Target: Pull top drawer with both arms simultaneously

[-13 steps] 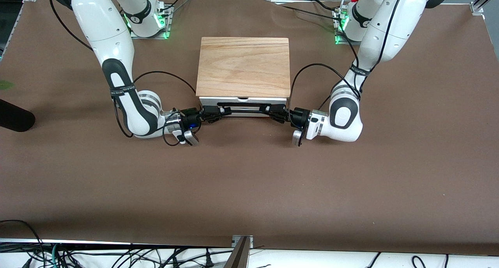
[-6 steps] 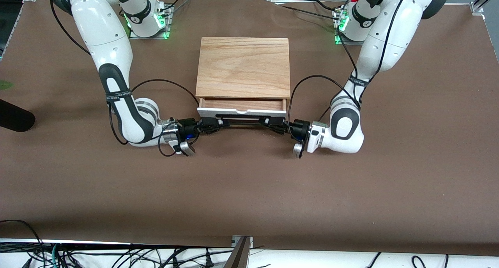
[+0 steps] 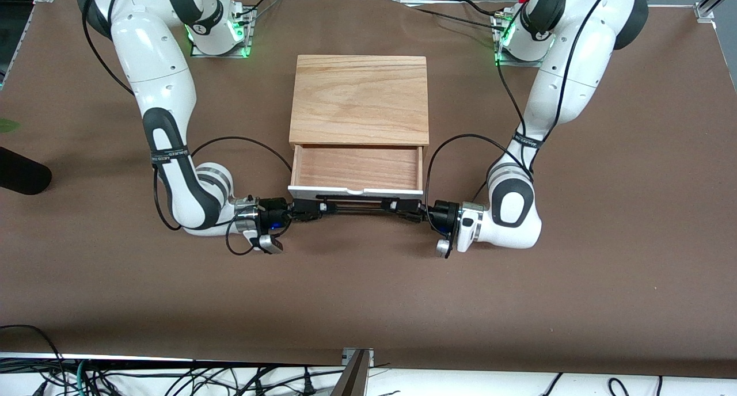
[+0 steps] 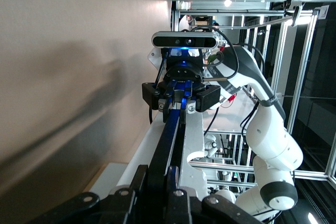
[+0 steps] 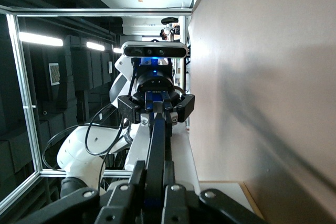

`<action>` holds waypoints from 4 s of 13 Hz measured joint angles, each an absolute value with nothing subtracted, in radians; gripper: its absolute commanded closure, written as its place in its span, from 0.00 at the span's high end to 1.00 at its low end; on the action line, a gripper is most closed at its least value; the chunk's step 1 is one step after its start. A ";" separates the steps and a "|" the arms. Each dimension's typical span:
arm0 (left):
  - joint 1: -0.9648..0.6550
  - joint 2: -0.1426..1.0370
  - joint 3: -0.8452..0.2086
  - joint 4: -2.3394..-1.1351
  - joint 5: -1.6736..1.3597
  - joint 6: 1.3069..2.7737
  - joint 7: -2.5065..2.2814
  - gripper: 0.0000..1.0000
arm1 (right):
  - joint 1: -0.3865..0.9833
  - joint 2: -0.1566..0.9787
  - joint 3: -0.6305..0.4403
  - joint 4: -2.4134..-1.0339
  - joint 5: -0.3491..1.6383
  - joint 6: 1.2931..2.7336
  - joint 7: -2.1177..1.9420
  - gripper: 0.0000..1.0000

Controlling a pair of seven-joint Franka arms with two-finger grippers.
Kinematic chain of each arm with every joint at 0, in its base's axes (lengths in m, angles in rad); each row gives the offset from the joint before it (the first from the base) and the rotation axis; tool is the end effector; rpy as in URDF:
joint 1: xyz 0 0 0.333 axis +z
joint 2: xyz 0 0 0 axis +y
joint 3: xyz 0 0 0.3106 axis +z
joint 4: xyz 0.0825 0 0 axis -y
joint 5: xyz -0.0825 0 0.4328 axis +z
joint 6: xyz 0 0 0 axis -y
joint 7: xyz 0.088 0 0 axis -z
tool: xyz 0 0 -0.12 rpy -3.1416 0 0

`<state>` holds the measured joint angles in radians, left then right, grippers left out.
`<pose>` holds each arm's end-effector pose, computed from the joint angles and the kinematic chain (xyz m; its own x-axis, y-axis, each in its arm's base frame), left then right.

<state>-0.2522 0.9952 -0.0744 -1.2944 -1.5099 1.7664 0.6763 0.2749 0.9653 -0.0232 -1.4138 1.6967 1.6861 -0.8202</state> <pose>0.6992 -0.3284 0.1408 0.9831 -0.1800 -0.0324 0.0116 -0.1154 0.9933 0.6886 0.2923 0.1203 0.9958 0.0912 0.0077 0.0091 -0.0150 -0.9998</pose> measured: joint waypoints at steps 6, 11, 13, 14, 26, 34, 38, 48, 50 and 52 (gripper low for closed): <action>-0.255 1.033 -0.073 -1.239 -1.522 1.823 0.627 1.00 | 0.274 1.037 -0.021 -1.283 1.693 1.744 -0.767 0.06; -0.263 1.034 -0.078 -1.229 -1.523 1.826 0.594 1.00 | 0.274 1.064 -0.021 -1.242 1.705 1.798 -0.740 1.00; -0.267 1.034 -0.080 -1.224 -1.524 1.826 0.594 1.00 | 0.249 1.065 -0.021 -1.195 1.733 1.840 -0.709 1.00; -0.269 1.034 -0.077 -1.224 -1.523 1.826 0.594 1.00 | 0.238 1.065 -0.021 -1.177 1.733 1.841 -0.698 1.00; -0.268 0.827 0.034 -1.185 -0.819 1.781 0.335 1.00 | 0.235 0.836 -0.220 -1.097 0.911 1.819 -0.282 1.00; -0.231 0.489 0.073 -1.183 -0.145 1.594 0.314 1.00 | 0.251 0.708 -0.289 -1.099 0.443 1.613 -0.041 1.00; -0.223 0.355 0.073 -1.235 0.003 1.522 0.280 1.00 | 0.224 0.545 -0.284 -1.196 0.202 1.624 -0.040 1.00; -0.038 -0.056 -0.070 -1.799 0.005 1.738 0.104 1.00 | 0.118 0.144 -0.170 -1.476 0.015 1.633 -0.038 1.00; -0.030 -0.056 -0.069 -1.801 0.005 1.744 0.098 1.00 | 0.115 0.135 -0.152 -1.505 0.015 1.642 -0.037 1.00; -0.021 -0.056 -0.068 -1.801 0.005 1.747 0.096 1.00 | 0.115 0.138 -0.141 -1.522 0.015 1.645 -0.035 1.00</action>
